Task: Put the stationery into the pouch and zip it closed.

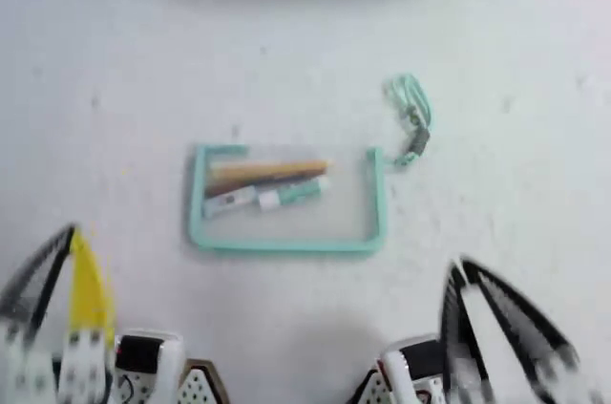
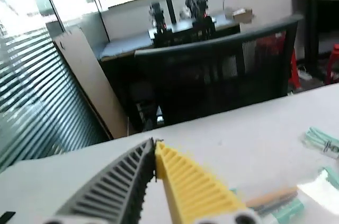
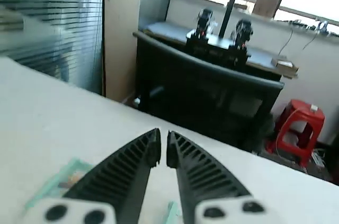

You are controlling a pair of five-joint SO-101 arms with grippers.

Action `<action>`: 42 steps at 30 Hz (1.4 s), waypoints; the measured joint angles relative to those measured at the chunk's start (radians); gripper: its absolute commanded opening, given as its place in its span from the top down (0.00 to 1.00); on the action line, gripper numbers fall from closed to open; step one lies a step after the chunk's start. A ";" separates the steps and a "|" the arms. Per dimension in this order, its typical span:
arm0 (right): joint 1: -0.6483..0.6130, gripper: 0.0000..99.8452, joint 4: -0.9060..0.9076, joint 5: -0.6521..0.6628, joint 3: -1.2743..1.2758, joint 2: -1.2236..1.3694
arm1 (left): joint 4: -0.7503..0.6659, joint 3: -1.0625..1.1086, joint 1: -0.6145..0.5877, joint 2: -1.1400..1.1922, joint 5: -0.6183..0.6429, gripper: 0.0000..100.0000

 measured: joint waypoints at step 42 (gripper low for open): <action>0.112 0.98 -0.896 -0.028 1.536 -0.245 | -0.740 1.422 -0.081 -0.132 0.000 0.98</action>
